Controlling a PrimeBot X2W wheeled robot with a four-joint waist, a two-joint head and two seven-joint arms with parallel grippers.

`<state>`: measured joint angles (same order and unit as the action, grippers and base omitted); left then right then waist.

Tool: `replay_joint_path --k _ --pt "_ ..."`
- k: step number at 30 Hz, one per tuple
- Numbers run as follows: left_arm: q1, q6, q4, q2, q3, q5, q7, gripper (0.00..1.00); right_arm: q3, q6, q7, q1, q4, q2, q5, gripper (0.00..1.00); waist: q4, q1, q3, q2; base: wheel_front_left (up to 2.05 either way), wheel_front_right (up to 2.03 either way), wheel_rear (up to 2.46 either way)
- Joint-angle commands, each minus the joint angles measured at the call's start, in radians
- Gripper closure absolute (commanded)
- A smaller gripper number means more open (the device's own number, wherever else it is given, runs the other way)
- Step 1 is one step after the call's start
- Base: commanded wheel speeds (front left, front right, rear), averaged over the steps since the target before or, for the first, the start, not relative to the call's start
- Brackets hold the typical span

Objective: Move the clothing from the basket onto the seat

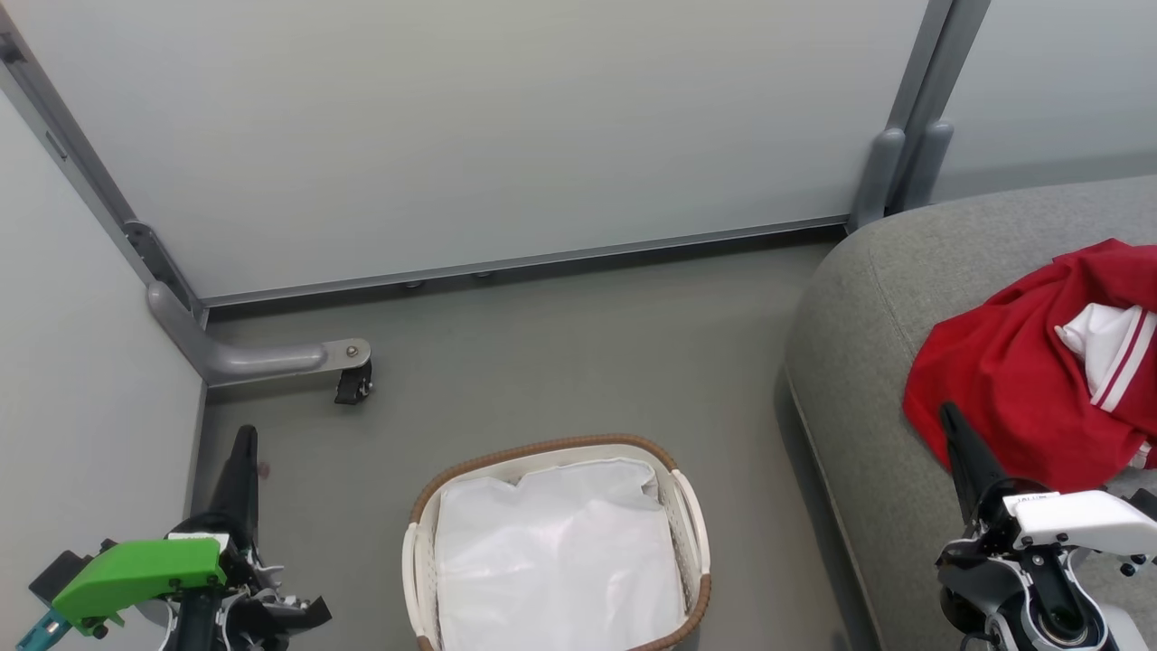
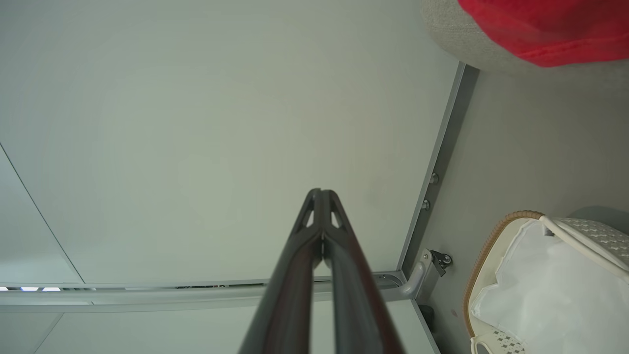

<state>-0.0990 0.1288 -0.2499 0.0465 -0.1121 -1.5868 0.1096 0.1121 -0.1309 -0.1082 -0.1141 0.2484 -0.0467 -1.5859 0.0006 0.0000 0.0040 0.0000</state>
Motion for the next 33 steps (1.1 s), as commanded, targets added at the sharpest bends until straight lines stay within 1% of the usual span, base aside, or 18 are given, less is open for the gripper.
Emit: replay_joint_path --k 1,33 --pt "-0.017 0.003 0.007 0.007 -0.004 -0.024 0.006 1.0 0.004 0.0 -0.008 0.011 -0.006 -0.006 -0.022 1.0 0.0 0.0 0.0 0.0 0.0 0.0 0.0" --pt "-0.015 0.004 0.007 0.007 -0.004 -0.028 0.009 1.0 0.004 0.0 -0.009 0.011 -0.006 -0.006 -0.029 1.0 -0.001 0.0 -0.001 0.0 0.0 0.0 0.0"
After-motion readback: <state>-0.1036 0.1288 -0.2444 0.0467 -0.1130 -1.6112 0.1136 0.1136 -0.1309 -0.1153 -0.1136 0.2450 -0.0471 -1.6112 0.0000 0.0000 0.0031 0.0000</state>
